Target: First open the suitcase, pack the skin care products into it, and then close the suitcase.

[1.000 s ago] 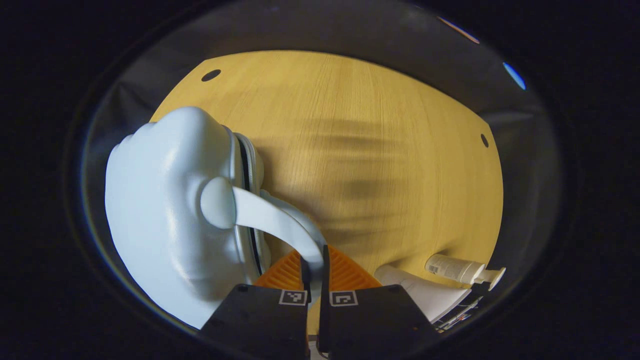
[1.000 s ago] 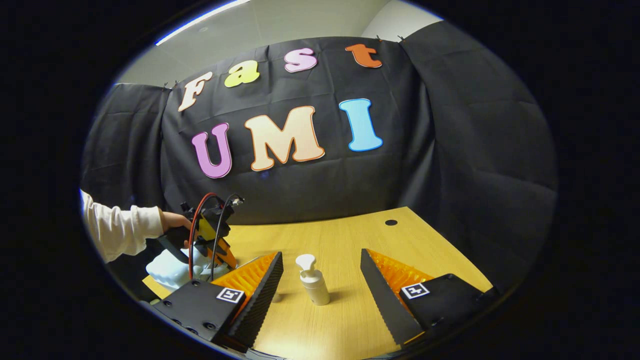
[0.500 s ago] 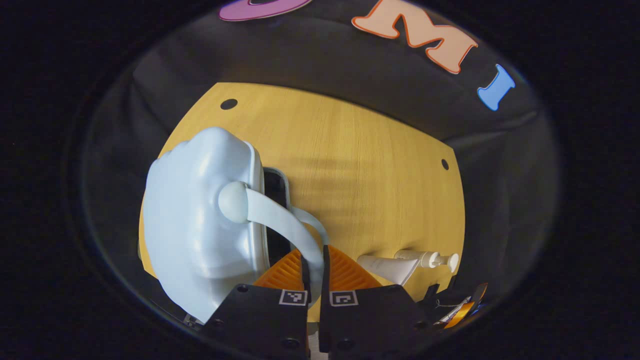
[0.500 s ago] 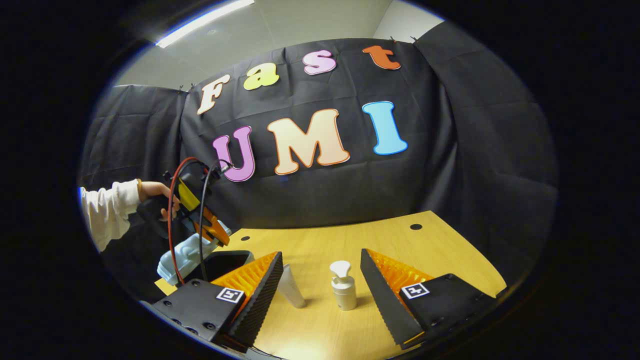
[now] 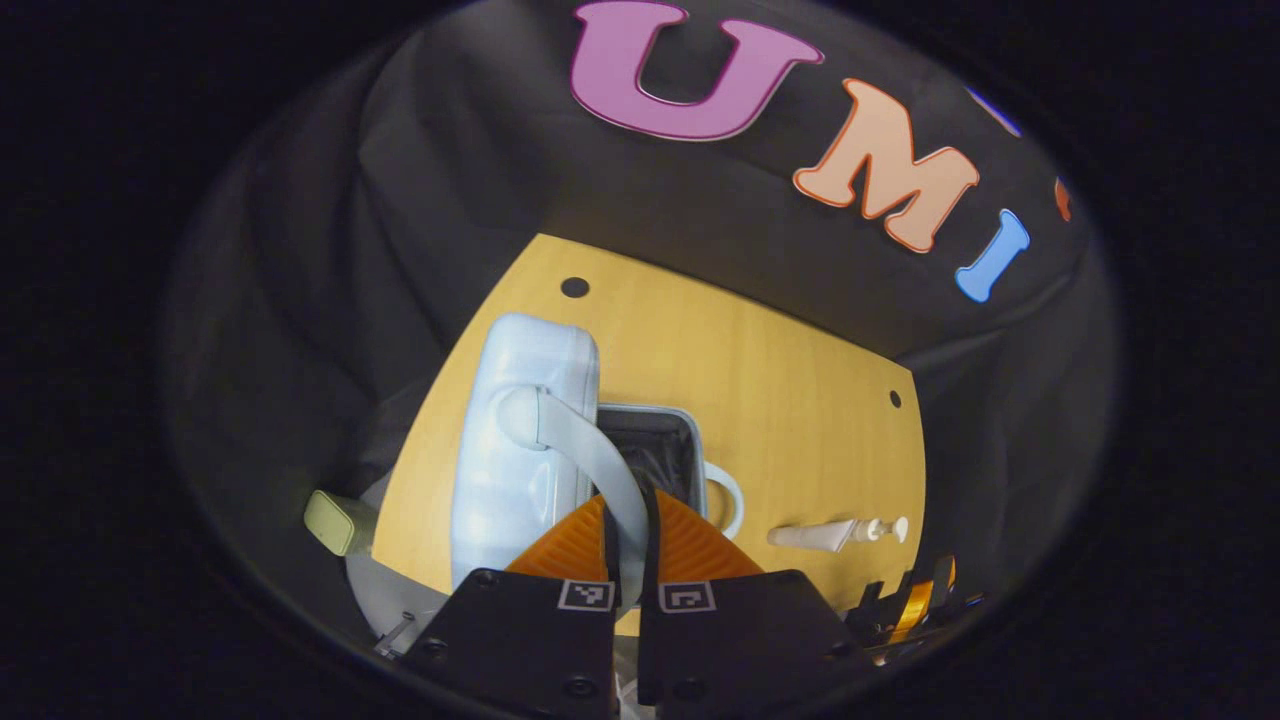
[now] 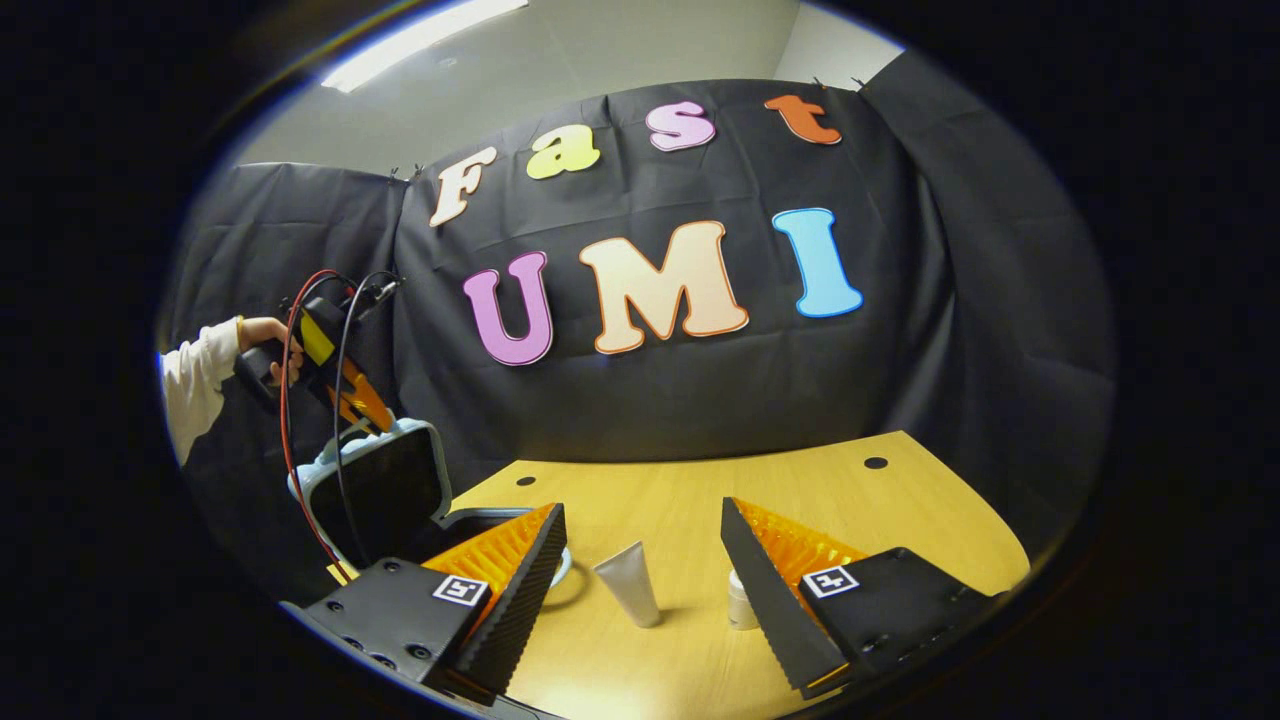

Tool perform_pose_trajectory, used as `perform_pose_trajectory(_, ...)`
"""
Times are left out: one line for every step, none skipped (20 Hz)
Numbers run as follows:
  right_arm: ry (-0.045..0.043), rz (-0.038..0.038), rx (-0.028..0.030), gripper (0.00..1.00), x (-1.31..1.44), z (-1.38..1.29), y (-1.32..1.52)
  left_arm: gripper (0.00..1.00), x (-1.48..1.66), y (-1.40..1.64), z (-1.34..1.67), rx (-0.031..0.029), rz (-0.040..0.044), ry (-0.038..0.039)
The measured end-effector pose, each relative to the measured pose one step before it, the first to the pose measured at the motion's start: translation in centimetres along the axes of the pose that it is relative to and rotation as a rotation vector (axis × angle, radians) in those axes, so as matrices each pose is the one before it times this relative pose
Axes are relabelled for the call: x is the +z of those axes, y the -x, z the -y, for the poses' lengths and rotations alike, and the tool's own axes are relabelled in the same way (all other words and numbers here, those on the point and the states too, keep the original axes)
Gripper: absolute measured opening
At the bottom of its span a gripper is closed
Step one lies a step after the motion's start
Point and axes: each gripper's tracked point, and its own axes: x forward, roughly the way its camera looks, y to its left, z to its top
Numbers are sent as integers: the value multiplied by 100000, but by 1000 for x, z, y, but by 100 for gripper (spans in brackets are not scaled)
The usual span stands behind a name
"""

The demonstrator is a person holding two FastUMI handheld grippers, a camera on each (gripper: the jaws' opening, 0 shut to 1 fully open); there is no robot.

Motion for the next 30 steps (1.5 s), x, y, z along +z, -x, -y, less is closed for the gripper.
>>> perform_pose_trajectory(-101, -119, 471, 98, -148, -593, -242, 2, 326, 641, -1682, 2248, 1302, 201)
perform_pose_trajectory(-89, -144, 368, 98, -127, -547, -241, 2, 110, 371, -1397, 1873, 1650, 893)
perform_pose_trajectory(1, -136, 371, 98, -200, -567, -149, 2, 370, 92, -1153, 716, 1532, 1501)
perform_pose_trajectory(100, -116, 156, 98, -102, -530, -241, 2, 41, 258, -993, -389, 507, 1992)
perform_pose_trajectory(84, -201, 103, 98, -141, -506, -20, 2, 207, 225, -974, -220, 597, 2203)
perform_pose_trajectory(127, -279, 2, 98, -86, -471, -191, 2, 120, 72, -1140, 17, 408, 821)
perform_pose_trajectory(264, -231, -209, 98, -141, -393, -58, 2, -135, -181, -1346, 1096, 415, 396)
perform_pose_trajectory(364, -175, -401, 98, -144, -344, -39, 2, 70, -122, -1407, 1561, 522, -60)
perform_pose_trajectory(342, -123, -370, 98, -115, -338, -14, 2, 264, -162, -1235, 1339, 851, -129)
perform_pose_trajectory(225, -104, -589, 94, -38, -300, -48, 2, -100, -93, -1093, 327, 122, -227)
perform_pose_trajectory(6, -116, -656, 98, -69, -203, -117, 2, -49, -231, -1072, 7, -70, 569)
perform_pose_trajectory(-136, -209, -556, 98, -42, -291, -133, 2, -47, -304, -1028, -390, 185, 670)
perform_pose_trajectory(-131, -263, -366, 98, -135, -314, -135, 1, -72, -305, -1117, -350, 246, 1119)
perform_pose_trajectory(80, -322, -339, 98, -83, -346, -68, 2, -67, -426, -1014, -607, 103, 1928)
perform_pose_trajectory(467, -377, -371, 98, -140, -313, 2, 2, -164, -169, -793, -1358, -35, 1854)
perform_pose_trajectory(685, -333, -224, 98, -36, -361, -108, 2, -155, -244, -905, -1355, 986, 1283)
perform_pose_trajectory(897, -360, -1, 98, -150, -403, -42, 2, -299, -174, -952, -849, 175, 883)
perform_pose_trajectory(650, -376, 120, 98, -7, -359, -91, 1, -378, -345, -1078, -96, -307, 712)
perform_pose_trajectory(292, -59, 370, 98, -16, -389, -178, 1, -428, -313, -1339, 1271, -600, 133)
perform_pose_trajectory(56, 85, 570, 98, 170, -472, -161, 2, -646, -504, -1522, 2002, -644, -467)
perform_pose_trajectory(-29, 50, 268, 98, 37, -425, -76, 1, -592, -535, -1406, 2154, -962, -265)
perform_pose_trajectory(46, -216, 291, 98, 7, -339, -144, 1, -821, -523, -1375, 2225, -1816, -55)
perform_pose_trajectory(429, -511, 194, 98, -192, -277, -145, 1, -1006, -723, -1302, 2218, -1794, -266)
perform_pose_trajectory(654, -733, 120, 98, -229, -175, -107, 1, -1032, -878, -1276, 2109, -2299, -406)
perform_pose_trajectory(664, -1366, 304, 98, -399, -228, -102, 1, -1057, -1070, -850, 1130, -1846, 901)
perform_pose_trajectory(658, -1179, 83, 98, -382, -113, -1, 1, -882, -745, -505, 441, -2073, 1546)
perform_pose_trajectory(213, -794, 295, 98, -248, -156, 123, 0, -725, -918, -531, 555, -1159, 1071)
perform_pose_trajectory(-320, -386, 464, 98, -110, -178, -29, 0, -612, -983, -585, 97, -1085, 629)
perform_pose_trajectory(-1212, -614, 967, 98, -248, -309, 173, 0, -738, -995, -727, 1005, -1087, 100)
perform_pose_trajectory(-2221, -608, 1074, 98, -252, -363, 77, 0, -684, -1069, -603, 240, -1472, -262)
